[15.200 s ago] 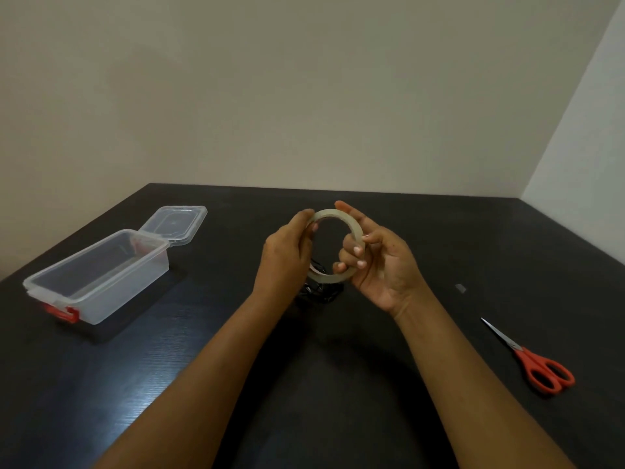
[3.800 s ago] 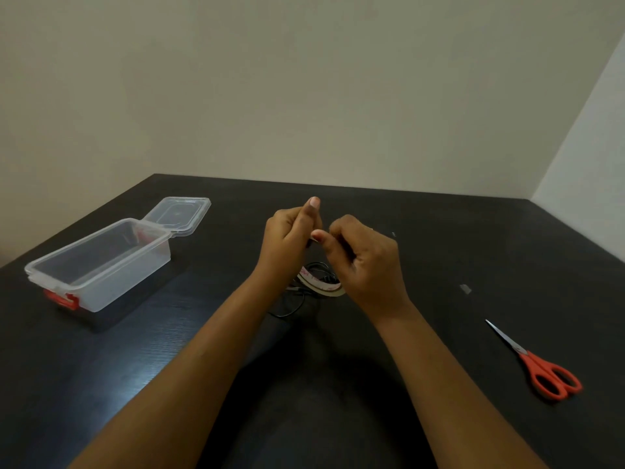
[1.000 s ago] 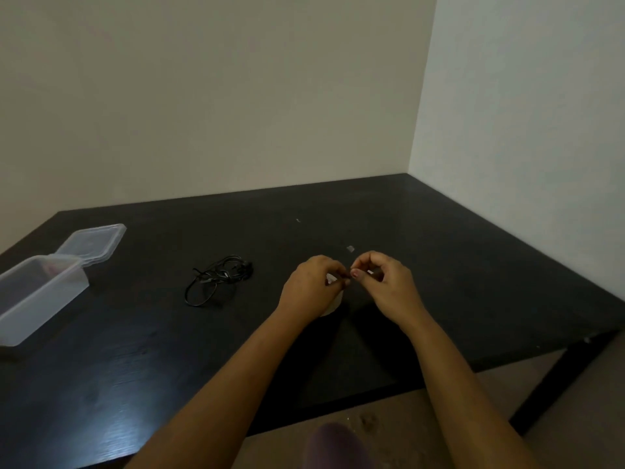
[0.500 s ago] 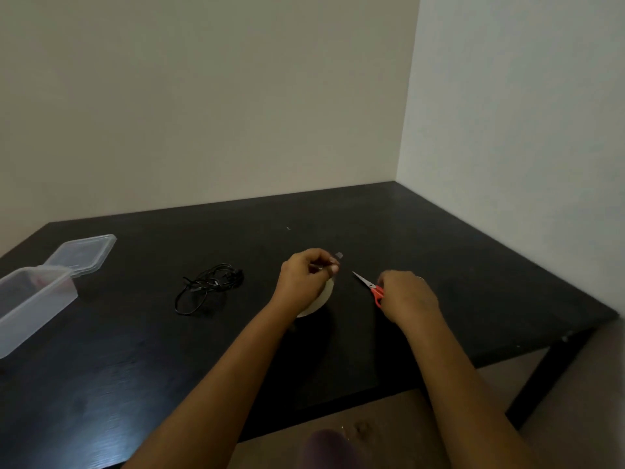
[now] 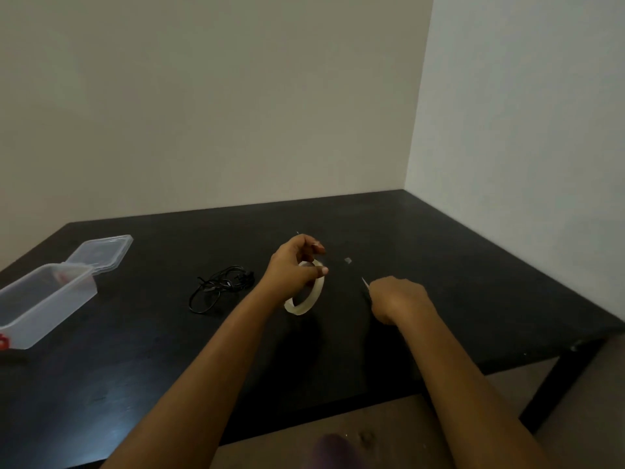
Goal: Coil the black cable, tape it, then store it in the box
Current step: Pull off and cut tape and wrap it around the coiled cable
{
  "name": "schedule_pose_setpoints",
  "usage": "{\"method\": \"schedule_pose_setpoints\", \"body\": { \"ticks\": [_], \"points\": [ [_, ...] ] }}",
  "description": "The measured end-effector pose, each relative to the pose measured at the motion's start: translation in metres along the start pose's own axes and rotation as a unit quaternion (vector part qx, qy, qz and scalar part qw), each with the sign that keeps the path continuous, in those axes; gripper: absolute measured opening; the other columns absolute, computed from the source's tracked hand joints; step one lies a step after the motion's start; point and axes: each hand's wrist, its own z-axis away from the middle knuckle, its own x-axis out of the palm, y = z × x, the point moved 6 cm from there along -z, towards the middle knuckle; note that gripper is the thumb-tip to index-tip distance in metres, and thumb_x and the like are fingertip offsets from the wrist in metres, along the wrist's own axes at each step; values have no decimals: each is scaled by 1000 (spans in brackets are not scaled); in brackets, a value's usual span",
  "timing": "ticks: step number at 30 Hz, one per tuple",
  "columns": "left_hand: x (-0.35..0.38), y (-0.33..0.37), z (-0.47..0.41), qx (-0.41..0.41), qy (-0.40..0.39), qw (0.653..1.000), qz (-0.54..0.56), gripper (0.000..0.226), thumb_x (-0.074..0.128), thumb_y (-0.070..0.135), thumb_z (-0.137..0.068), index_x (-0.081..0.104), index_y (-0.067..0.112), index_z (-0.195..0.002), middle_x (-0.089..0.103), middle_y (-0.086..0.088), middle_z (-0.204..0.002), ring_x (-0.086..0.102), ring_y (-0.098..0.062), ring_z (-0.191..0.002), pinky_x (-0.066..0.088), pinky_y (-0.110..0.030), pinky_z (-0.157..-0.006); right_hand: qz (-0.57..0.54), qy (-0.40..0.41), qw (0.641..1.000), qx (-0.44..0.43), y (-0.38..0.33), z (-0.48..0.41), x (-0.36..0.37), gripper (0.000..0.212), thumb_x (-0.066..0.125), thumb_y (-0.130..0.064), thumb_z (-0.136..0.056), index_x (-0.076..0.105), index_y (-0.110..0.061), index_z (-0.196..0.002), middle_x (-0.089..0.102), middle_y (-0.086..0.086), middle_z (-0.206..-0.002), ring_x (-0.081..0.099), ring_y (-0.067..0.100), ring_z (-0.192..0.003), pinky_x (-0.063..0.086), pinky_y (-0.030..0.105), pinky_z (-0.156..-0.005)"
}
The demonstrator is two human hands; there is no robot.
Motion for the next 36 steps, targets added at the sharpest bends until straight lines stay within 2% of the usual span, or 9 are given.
{"method": "schedule_pose_setpoints", "body": {
  "ticks": [3,6,8,12,14,16,21,26,36],
  "points": [
    [-8,-1,1,-4,-9,1000,7,35,68,3,-79,55,19,-107,60,3,-108,60,-15,-99,53,-23,-66,-161,-23,985,-54,6,-4,0,10,54,-14,-93,55,-16,-103,59,6,-104,57,14,-86,44,27,-73],
    [-16,-1,2,-3,-13,1000,23,38,68,1,-78,54,20,-107,57,5,-112,57,-15,-104,53,-24,-66,-362,2,924,-121,11,4,-9,17,55,-17,-94,53,-21,-110,63,-1,-94,53,3,-69,37,18,-57],
    [-20,-2,3,-4,-18,1000,25,41,69,1,-77,53,24,-106,55,7,-113,56,-16,-105,53,-24,-66,-411,-3,896,-166,12,11,-13,22,56,-17,-94,52,-25,-113,64,-3,-93,54,2,-70,37,18,-56],
    [-23,-1,4,-2,-57,998,7,50,71,0,-75,50,28,-110,50,6,-119,55,-15,-105,56,-30,-74,-374,-38,904,-202,7,13,-17,34,66,-28,-86,49,-29,-116,64,0,-108,58,9,-86,39,20,-62],
    [-23,-2,5,-10,-73,997,12,50,70,-2,-74,51,26,-111,50,0,-123,57,-17,-106,56,-36,-80,-363,-21,907,-213,1,11,-20,34,67,-29,-85,51,-28,-114,64,1,-109,60,8,-85,41,15,-61],
    [-22,-4,5,-12,-86,996,11,48,70,-3,-74,52,25,-109,48,-6,-126,58,-21,-106,57,-36,-80,-366,5,903,-225,-6,10,-24,32,68,-27,-85,53,-25,-113,65,0,-105,59,5,-81,41,13,-62],
    [-22,-3,7,-2,-106,994,-10,45,71,-2,-74,54,26,-105,38,-6,-136,59,-22,-104,58,-29,-75,-372,27,899,-228,-15,2,-28,24,68,-26,-85,57,-23,-106,71,0,-98,67,11,-92,53,28,-83],
    [-22,0,9,4,-104,994,-26,47,71,-1,-75,52,29,-105,33,-2,-139,61,-25,-101,58,-29,-74,-357,43,903,-236,-20,2,-31,22,68,-26,-86,59,-20,-105,70,-1,-95,67,9,-88,50,20,-74],
    [-20,4,14,5,-111,993,-37,49,70,-2,-75,50,31,-106,28,-2,-143,66,-27,-94,58,-33,-77,-357,72,898,-247,-21,4,-35,17,69,-16,-84,63,-19,-101,72,-2,-90,70,5,-84,55,23,-76]
  ]
}}
